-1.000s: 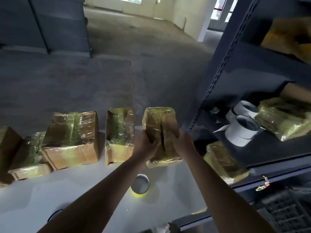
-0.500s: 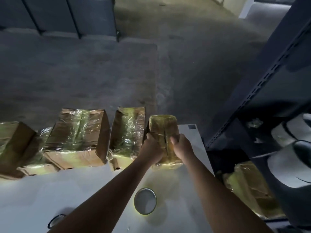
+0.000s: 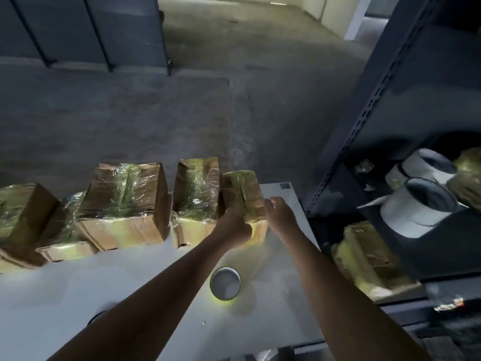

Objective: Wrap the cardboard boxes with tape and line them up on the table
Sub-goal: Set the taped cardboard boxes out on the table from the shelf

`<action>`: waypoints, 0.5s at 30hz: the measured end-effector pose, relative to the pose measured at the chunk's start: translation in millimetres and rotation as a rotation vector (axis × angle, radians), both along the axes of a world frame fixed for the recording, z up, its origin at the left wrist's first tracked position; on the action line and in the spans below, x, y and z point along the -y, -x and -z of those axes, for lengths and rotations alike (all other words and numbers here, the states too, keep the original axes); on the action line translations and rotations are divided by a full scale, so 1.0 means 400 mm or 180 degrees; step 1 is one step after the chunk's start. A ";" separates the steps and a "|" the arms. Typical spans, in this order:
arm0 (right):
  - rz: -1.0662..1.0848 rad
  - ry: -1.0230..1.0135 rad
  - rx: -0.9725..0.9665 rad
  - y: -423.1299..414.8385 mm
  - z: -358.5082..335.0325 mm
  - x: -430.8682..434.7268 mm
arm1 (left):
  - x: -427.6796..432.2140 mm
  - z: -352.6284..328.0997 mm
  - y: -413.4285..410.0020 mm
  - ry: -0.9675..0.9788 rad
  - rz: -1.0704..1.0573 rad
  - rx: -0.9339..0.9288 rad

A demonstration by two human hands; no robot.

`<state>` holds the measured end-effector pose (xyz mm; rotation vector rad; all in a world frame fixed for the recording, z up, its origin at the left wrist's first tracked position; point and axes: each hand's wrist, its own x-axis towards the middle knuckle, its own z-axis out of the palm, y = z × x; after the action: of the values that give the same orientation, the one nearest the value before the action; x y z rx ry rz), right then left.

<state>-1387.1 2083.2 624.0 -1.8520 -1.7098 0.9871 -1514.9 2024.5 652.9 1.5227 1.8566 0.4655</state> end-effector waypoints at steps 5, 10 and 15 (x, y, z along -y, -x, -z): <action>0.0324 -0.0204 -0.0189 -0.011 -0.042 0.184 | 0.146 0.020 0.001 -0.0059 0.0117 0.0039; 0.0674 -0.0017 -0.0114 -0.073 -0.009 0.412 | 0.340 0.087 -0.042 -0.0208 0.0315 0.0363; 0.0900 0.0076 -0.0185 -0.133 0.047 0.579 | 0.494 0.132 -0.106 -0.0179 0.0487 0.0741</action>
<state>-1334.0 1851.8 605.2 -1.9912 -1.3605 0.9378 -1472.4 1826.9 600.2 1.5624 1.5488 0.5997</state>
